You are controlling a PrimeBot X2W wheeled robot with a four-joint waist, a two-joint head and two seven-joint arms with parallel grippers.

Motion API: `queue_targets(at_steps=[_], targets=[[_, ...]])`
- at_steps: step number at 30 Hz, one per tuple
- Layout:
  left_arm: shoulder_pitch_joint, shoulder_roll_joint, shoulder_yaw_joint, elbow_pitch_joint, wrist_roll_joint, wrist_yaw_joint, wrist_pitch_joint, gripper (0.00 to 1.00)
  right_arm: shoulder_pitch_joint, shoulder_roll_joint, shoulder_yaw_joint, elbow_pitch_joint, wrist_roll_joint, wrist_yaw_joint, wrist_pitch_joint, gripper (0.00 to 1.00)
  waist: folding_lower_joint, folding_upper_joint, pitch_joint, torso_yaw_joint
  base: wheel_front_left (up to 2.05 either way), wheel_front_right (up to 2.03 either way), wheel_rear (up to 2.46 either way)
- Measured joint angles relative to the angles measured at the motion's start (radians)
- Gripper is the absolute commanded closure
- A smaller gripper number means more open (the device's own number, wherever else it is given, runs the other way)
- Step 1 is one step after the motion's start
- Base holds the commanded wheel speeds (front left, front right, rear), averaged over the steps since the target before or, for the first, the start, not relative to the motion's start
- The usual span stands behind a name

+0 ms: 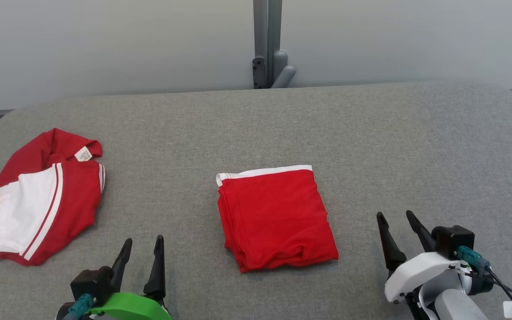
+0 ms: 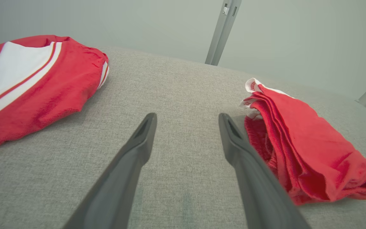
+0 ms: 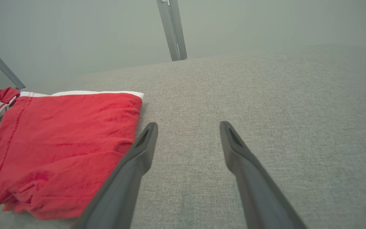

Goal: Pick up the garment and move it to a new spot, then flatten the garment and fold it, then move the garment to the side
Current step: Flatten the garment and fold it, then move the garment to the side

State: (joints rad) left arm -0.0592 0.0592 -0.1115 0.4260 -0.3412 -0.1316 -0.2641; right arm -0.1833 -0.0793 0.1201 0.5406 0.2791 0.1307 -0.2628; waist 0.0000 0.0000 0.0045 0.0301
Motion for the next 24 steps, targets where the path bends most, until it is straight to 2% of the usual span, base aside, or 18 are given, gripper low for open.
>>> queue_targets(at_steps=[9,16,24], targets=[[0.018,-0.006,0.051,-0.032,0.077,0.0,0.0,0.0,0.02,0.023,-0.101,-0.042,-0.064,0.0,0.0,0.0,0.0,0.0,-0.004,-0.025,0.0,0.0,0.0],[0.042,-0.007,0.064,-0.062,0.141,0.0,0.0,0.0,0.019,0.028,-0.106,-0.072,-0.083,0.0,0.0,0.0,0.0,0.0,-0.025,-0.031,0.0,0.0,0.0],[0.075,-0.008,0.082,-0.069,0.15,0.0,0.0,0.0,0.037,0.029,-0.092,-0.084,-0.066,0.0,0.0,0.0,0.0,0.0,-0.048,-0.034,0.0,0.0,0.0]])
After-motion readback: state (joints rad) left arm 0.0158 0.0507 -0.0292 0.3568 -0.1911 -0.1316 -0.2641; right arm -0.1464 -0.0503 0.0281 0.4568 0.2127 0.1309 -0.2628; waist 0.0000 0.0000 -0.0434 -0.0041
